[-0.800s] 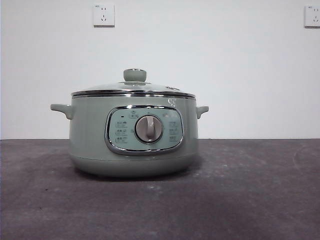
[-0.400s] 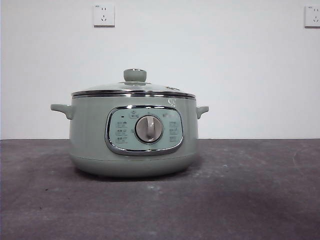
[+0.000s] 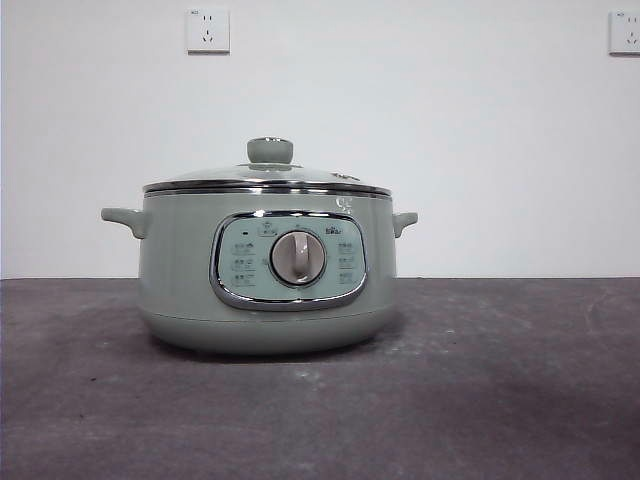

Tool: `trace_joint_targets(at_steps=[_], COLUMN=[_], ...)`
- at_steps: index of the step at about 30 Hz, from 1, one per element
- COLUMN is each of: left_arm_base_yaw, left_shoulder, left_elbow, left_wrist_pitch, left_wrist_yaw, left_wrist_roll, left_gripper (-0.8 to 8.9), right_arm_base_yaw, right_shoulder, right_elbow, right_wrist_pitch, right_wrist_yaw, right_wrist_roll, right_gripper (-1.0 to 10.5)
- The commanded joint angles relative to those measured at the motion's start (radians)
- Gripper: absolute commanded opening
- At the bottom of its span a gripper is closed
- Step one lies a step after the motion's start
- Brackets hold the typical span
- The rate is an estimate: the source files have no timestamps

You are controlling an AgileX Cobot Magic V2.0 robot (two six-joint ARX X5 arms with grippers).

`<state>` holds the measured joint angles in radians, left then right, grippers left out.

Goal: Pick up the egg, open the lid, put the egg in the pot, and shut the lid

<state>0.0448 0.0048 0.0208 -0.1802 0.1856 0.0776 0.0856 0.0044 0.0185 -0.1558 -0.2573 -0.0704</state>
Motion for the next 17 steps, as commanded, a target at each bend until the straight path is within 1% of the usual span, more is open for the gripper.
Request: trace_joint_targets(at_steps=[1,4,6,17], left_arm_base_yaw=[0.002,0.002,0.002,0.002], left_shoulder=[-0.003,-0.003,-0.003,-0.003], left_elbow=[-0.013,-0.013,-0.013,-0.013], left_wrist_pitch=[-0.001,-0.001,-0.001,-0.001], left_wrist_yaw=[-0.001,-0.001,-0.001,-0.001], left_wrist_roll=[-0.006,-0.006,-0.006,-0.006], left_gripper=[-0.04,-0.04,-0.04,-0.04], right_arm_base_yaw=[0.0,0.0,0.0,0.0], right_shoulder=[-0.003,-0.003,-0.003,-0.003], right_elbow=[-0.013,-0.013,-0.013,-0.013], right_wrist_pitch=[-0.011,-0.01,-0.008,-0.008], right_wrist_yaw=[0.005,0.005,0.001,0.002], right_wrist_roll=[0.014,0.022,0.05,0.051], right_gripper=[0.0,0.0,0.0,0.0])
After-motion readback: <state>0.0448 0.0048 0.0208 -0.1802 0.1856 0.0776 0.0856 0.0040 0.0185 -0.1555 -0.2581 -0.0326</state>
